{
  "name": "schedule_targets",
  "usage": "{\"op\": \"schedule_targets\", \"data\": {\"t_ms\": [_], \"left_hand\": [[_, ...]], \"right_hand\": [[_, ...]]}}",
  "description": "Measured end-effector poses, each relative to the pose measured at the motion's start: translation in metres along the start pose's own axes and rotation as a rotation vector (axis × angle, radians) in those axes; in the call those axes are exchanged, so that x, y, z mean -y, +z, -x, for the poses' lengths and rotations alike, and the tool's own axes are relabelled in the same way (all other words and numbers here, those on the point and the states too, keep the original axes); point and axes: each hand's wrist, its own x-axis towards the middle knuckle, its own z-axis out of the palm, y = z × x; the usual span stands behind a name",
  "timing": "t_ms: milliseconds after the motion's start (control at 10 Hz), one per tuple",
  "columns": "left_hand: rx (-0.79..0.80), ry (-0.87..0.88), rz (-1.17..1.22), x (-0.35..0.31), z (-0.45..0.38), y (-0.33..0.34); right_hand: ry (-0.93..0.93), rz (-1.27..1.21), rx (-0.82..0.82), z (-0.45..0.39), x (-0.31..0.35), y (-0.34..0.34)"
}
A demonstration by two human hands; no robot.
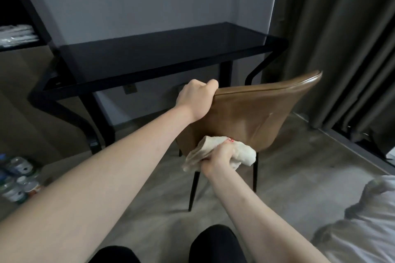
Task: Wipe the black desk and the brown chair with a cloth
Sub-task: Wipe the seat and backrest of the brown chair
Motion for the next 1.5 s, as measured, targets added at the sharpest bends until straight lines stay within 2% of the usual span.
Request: {"op": "schedule_targets", "data": {"t_ms": [100,200,300,400,500,600,700,800,1000,1100,1400,1500], "left_hand": [[0.021,0.022,0.008,0.004,-0.006,0.0],[0.031,0.041,0.03,0.011,-0.012,0.002],[0.033,0.059,0.054,0.016,-0.018,0.004],[0.019,0.078,0.056,0.017,-0.019,0.004],[0.02,0.077,0.041,0.016,-0.018,0.003],[0.031,0.061,0.03,0.01,-0.013,0.0],[0.041,0.036,0.016,0.006,-0.008,-0.002],[0.047,0.004,0.02,-0.001,0.0,-0.004],[0.049,0.014,0.026,0.002,-0.003,-0.003],[0.078,0.041,0.06,0.009,-0.011,-0.001],[0.135,0.1,0.154,0.019,-0.023,0.002],[0.138,0.107,0.165,0.018,-0.023,0.001]], "right_hand": [[0.107,0.372,-0.553,-0.014,-0.009,-0.011],[0.191,-0.308,-1.724,-0.032,-0.063,0.003],[-0.059,-0.907,-2.176,-0.024,-0.115,-0.006],[0.003,-0.966,-2.177,-0.03,-0.098,-0.006],[-0.059,-1.022,-2.08,-0.026,-0.09,0.002],[-0.105,-1.032,-2.064,-0.024,-0.077,0.011],[-0.181,-1.011,-2.094,-0.029,-0.057,0.023],[-0.139,-0.975,-2.14,-0.04,-0.034,0.037],[-0.078,-0.949,-2.146,-0.048,-0.061,0.027],[-0.123,-1.0,-2.121,-0.046,-0.101,0.01],[0.261,-0.964,-2.047,-0.022,-0.179,-0.031],[0.351,-0.83,-2.037,-0.016,-0.191,-0.032]]}}
